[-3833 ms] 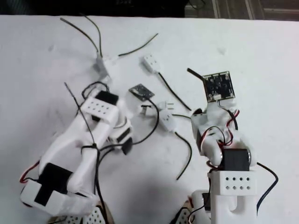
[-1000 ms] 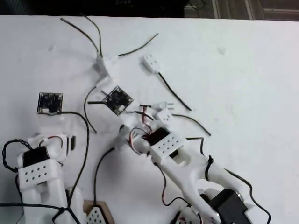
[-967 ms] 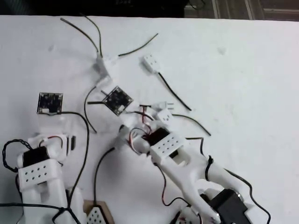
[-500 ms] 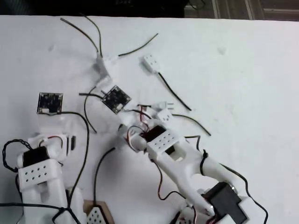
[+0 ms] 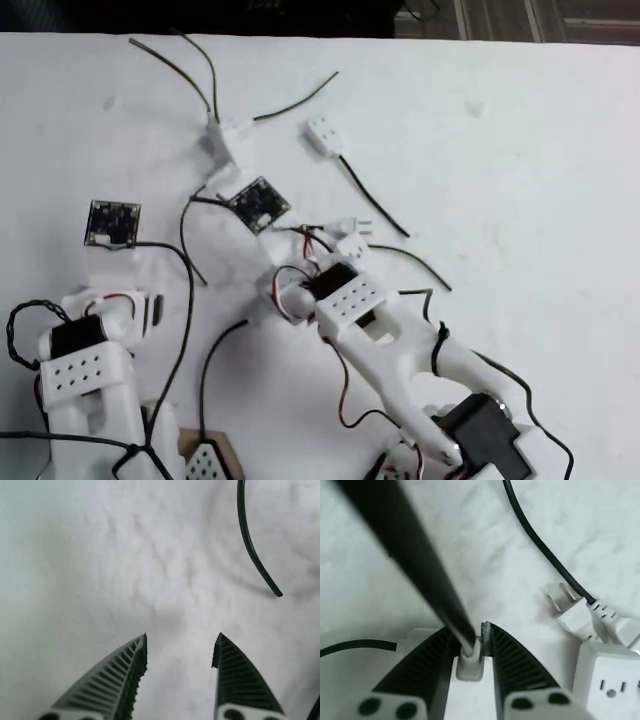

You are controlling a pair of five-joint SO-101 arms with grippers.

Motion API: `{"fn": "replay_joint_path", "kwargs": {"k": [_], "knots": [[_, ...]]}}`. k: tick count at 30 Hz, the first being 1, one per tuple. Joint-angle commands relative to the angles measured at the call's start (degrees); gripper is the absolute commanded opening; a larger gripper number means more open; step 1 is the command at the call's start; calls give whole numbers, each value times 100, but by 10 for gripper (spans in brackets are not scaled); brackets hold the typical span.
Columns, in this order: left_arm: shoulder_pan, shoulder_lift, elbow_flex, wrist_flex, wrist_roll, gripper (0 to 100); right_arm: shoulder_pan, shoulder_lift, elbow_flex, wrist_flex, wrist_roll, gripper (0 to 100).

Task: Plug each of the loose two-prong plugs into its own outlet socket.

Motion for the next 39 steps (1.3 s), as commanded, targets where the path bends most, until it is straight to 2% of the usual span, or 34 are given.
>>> {"fn": "replay_joint_path", "kwargs": {"k": [1, 11, 39], "knots": [[-57, -136, -26, -70, -53, 221, 31, -31, -9, 215, -404, 18], [-57, -136, -18, -70, -62, 221, 22, -31, 0, 418, -1029, 18], [-57, -136, -9, -70, -62, 221, -4, -998, -18, 444, -905, 18]]}}
